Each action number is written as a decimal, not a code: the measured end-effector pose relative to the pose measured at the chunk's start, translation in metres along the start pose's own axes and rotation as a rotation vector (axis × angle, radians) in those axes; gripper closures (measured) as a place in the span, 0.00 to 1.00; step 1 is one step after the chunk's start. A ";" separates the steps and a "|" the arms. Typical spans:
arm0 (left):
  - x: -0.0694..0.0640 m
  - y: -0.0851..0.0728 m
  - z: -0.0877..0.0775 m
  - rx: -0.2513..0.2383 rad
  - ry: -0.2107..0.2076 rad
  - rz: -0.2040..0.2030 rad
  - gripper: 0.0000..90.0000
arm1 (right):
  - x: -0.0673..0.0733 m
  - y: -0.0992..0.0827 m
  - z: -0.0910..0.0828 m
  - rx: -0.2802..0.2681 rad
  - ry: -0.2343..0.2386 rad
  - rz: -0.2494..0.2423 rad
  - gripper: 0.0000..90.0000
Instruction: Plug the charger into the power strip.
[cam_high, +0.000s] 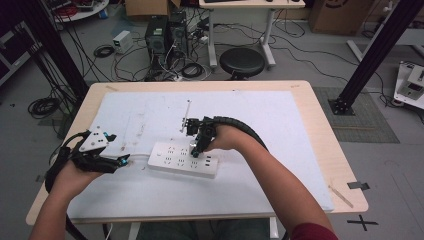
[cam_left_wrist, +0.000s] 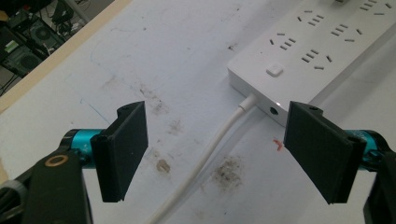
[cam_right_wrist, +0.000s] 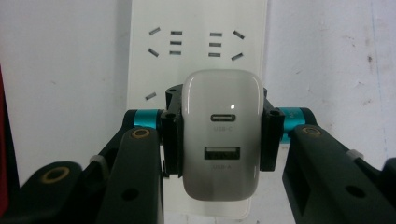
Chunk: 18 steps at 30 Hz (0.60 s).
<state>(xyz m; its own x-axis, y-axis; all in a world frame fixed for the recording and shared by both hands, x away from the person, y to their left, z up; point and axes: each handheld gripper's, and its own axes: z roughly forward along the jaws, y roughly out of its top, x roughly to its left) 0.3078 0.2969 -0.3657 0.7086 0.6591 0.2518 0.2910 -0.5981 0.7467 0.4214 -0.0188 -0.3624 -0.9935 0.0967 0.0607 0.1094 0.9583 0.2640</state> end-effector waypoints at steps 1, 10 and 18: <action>0.000 0.000 0.001 0.000 0.000 0.002 0.24 | 0.001 0.001 0.000 0.004 -0.004 -0.001 0.70; -0.004 0.006 0.005 0.000 -0.004 0.010 0.24 | 0.012 0.006 0.002 0.032 -0.072 -0.026 0.71; -0.009 0.015 0.011 -0.005 -0.012 0.026 0.24 | 0.012 0.008 0.010 0.058 -0.076 -0.018 0.70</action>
<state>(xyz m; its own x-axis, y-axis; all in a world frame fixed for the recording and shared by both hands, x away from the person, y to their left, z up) 0.3123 0.2773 -0.3636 0.7233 0.6383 0.2636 0.2696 -0.6124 0.7431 0.4099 -0.0077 -0.3692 -0.9951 0.0971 -0.0170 0.0915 0.9738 0.2080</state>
